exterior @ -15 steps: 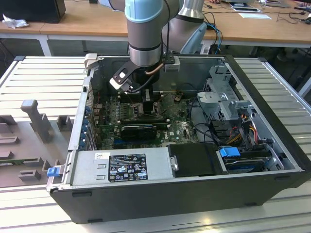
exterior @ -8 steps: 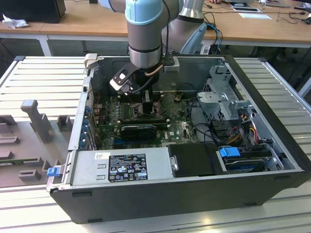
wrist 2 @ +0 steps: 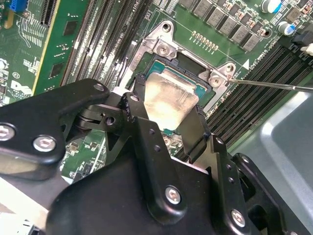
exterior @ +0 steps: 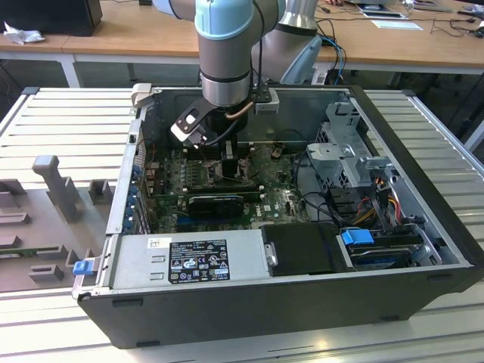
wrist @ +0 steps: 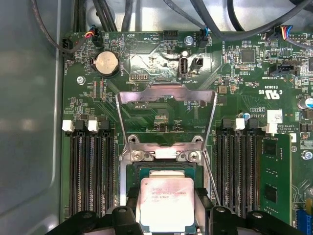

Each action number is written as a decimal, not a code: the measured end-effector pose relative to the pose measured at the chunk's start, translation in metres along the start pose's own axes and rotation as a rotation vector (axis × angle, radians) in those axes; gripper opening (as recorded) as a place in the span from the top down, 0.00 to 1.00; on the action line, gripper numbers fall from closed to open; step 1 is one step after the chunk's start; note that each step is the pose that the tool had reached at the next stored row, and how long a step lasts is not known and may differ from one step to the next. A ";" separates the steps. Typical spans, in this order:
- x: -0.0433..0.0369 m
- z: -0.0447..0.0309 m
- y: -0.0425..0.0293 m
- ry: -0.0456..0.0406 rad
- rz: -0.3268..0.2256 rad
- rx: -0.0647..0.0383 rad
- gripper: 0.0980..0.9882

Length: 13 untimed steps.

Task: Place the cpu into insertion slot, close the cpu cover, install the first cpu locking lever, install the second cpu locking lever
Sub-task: 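Place the cpu into insertion slot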

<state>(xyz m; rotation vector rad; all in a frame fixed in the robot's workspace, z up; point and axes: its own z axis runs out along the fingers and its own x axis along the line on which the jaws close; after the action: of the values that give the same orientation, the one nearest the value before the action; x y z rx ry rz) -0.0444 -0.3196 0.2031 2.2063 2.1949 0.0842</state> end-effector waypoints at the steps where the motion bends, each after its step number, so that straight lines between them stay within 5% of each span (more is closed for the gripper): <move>1: 0.0001 0.0001 0.0001 -0.0001 0.000 0.000 0.52; 3: 0.0005 0.0003 0.0001 -0.0003 0.000 0.000 0.43; 10: 0.0013 -0.0040 0.0004 -0.0025 0.000 0.000 0.43; 13: 0.0013 -0.0059 0.0005 -0.0039 0.000 0.000 0.52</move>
<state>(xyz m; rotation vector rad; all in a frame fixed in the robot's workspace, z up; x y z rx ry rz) -0.0442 -0.3184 0.2091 2.2044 2.1933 0.0795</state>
